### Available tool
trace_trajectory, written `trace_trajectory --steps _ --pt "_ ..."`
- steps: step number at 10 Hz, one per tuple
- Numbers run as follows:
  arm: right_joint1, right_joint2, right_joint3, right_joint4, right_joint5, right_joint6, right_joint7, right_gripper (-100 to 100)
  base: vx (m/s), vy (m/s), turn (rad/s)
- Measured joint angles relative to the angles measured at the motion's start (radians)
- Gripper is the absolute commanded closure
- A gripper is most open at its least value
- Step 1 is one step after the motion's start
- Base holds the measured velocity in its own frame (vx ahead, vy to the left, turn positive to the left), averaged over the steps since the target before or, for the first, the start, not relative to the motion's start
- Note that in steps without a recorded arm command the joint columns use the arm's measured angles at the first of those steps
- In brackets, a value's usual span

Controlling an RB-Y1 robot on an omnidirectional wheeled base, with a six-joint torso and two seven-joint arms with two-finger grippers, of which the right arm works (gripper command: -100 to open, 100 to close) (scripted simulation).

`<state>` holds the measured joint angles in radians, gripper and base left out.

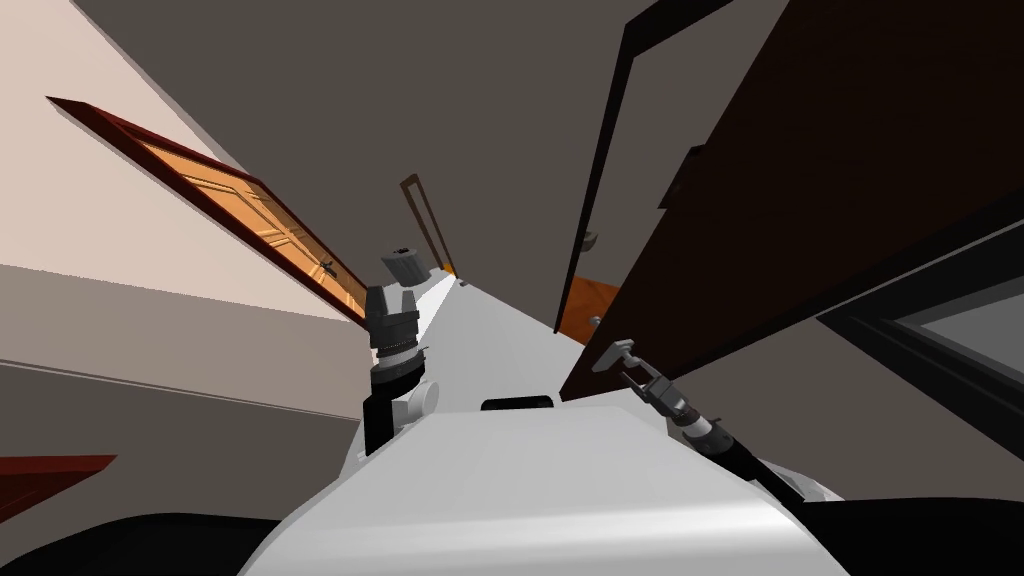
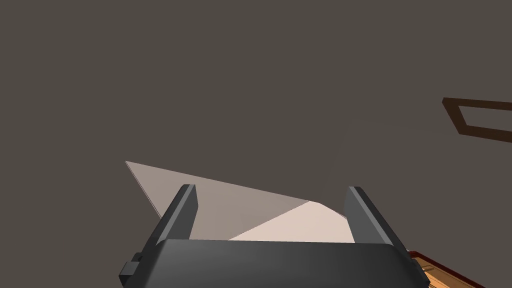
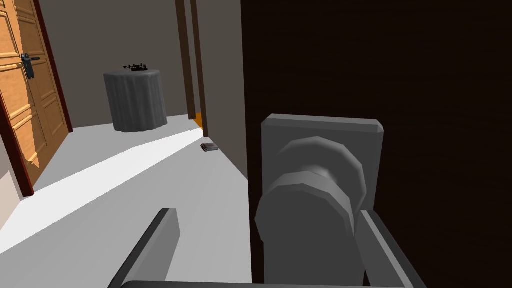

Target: Pull the door open

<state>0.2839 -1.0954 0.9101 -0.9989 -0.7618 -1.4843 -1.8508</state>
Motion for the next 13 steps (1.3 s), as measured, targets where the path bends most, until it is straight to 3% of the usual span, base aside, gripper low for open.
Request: trace_trajectory --steps 1,2,6,8,12,13 --pt "0.011 -0.014 -0.003 -0.029 -0.006 0.01 0.009 100 0.005 0.003 -0.003" --pt "-0.003 -0.002 -0.001 -0.006 -0.001 0.006 0.003 100 -0.008 0.003 -0.014" --pt "0.001 -0.004 -0.003 -0.03 -0.004 0.019 0.017 100 0.001 -0.008 0.01" --pt "-0.011 0.01 0.0 0.022 0.002 -0.007 -0.007 100 0.006 0.025 0.032" --pt "-0.024 0.024 0.001 0.055 0.006 -0.013 -0.018 100 0.002 0.002 -0.007" --pt "-0.009 0.005 -0.003 0.011 -0.002 0.007 0.001 100 0.004 -0.01 -0.019"
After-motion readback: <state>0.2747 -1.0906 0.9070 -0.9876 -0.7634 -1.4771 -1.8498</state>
